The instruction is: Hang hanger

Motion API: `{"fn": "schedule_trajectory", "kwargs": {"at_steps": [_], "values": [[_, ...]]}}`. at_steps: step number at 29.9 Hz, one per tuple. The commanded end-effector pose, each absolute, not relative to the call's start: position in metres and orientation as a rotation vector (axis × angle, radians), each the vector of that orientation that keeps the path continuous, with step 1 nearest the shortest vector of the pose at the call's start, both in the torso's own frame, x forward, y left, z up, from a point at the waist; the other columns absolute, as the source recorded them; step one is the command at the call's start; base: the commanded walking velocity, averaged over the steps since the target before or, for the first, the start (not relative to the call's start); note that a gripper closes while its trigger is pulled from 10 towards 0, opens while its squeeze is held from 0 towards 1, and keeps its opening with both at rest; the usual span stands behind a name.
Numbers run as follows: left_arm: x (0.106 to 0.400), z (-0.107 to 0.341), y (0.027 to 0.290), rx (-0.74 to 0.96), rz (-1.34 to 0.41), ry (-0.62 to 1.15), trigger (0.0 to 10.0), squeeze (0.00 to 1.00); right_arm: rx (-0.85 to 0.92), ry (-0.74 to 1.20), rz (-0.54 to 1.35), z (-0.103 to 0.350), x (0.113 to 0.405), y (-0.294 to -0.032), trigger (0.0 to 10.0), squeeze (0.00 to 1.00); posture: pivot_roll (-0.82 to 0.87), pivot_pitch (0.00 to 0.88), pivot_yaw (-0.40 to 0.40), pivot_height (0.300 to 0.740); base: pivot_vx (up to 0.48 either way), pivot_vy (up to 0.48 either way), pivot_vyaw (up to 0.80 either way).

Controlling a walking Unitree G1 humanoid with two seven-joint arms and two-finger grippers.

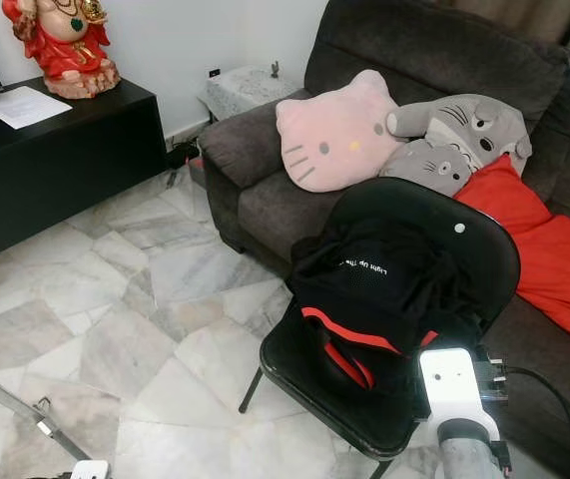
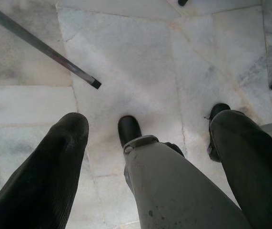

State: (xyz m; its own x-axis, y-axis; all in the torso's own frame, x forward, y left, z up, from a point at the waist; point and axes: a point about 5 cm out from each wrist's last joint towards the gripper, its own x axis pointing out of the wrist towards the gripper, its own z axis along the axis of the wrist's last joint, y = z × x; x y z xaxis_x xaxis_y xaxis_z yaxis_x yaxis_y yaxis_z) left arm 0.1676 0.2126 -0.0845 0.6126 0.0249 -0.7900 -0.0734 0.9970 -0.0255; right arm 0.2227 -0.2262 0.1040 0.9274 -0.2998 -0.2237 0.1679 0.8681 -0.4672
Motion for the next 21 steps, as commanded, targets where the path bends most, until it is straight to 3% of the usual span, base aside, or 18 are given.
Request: {"fn": "schedule_trajectory", "kwargs": {"at_steps": [1,21], "values": [[0.159,-0.088,0.215,-0.071,0.067,0.946,10.0,0.0,-0.461,0.283,-0.26,0.111,0.221,-0.228,10.0,0.0,-0.21,0.109,-0.062,0.74,0.0,0.0,0.0],[0.163,-0.087,0.211,-0.084,0.056,0.933,10.0,0.0,-0.511,0.384,-0.006,0.111,0.216,-0.209,10.0,0.0,-0.21,0.104,-0.073,0.74,0.0,0.0,0.0]]}}
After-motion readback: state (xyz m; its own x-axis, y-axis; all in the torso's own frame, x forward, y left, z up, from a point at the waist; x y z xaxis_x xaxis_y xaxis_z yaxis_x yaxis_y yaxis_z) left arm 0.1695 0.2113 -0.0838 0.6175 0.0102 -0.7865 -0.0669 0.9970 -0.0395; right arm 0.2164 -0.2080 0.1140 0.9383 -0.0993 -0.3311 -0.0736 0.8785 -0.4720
